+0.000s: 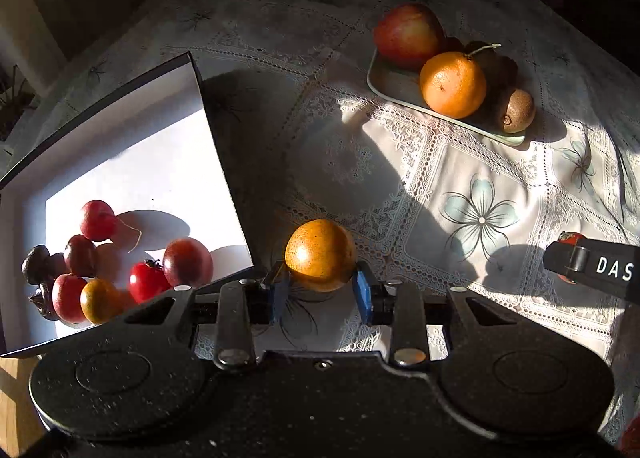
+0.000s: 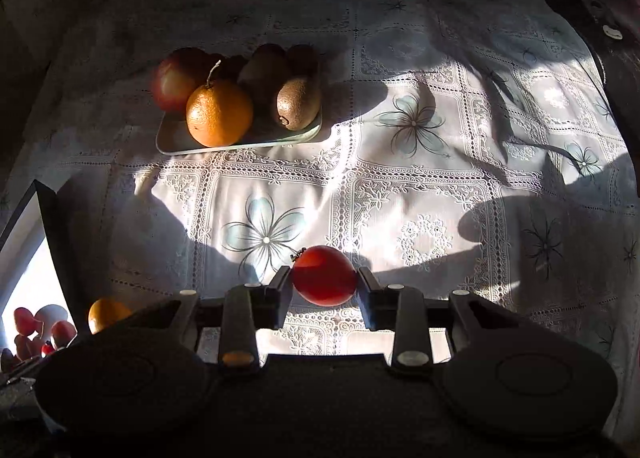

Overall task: Organize fruits
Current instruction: 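Carry the orange in the left tool and tomato in the right tool over the box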

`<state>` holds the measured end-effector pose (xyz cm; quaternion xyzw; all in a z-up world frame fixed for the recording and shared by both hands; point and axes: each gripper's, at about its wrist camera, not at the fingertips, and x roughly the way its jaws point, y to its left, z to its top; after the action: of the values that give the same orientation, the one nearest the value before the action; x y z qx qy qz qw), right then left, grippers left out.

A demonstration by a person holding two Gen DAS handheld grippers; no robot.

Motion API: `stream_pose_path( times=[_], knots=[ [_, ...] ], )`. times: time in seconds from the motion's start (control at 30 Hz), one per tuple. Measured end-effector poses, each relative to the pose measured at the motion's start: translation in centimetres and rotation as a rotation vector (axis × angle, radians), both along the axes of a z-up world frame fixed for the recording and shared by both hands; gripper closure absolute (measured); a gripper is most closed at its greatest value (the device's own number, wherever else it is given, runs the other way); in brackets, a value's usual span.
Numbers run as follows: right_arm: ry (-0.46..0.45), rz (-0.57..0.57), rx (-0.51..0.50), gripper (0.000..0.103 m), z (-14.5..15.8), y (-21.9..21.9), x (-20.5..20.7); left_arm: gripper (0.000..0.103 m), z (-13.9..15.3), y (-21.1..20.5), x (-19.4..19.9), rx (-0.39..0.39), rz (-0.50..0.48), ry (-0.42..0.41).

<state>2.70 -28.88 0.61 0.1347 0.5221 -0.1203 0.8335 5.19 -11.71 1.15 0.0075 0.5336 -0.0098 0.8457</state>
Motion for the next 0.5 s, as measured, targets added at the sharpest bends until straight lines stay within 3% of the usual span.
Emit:
stream_pose_path(
  times=[0.1, 0.27, 0.5],
  knots=[
    [-0.009, 0.049, 0.011, 0.068, 0.2, 3.0, 1.0, 0.06, 1.2, 3.1, 0.6, 0.008, 0.053, -0.031],
    [-0.019, 0.144, 0.018, 0.068, 0.3, 8.7, 2.4, 0.06, 2.4, 8.2, 1.1, 0.085, 0.15, -0.083],
    [-0.025, 0.246, 0.035, 0.068, 0.1, 15.5, 3.8, 0.06, 1.9, 14.0, 1.6, 0.087, 0.229, -0.038]
  ],
)
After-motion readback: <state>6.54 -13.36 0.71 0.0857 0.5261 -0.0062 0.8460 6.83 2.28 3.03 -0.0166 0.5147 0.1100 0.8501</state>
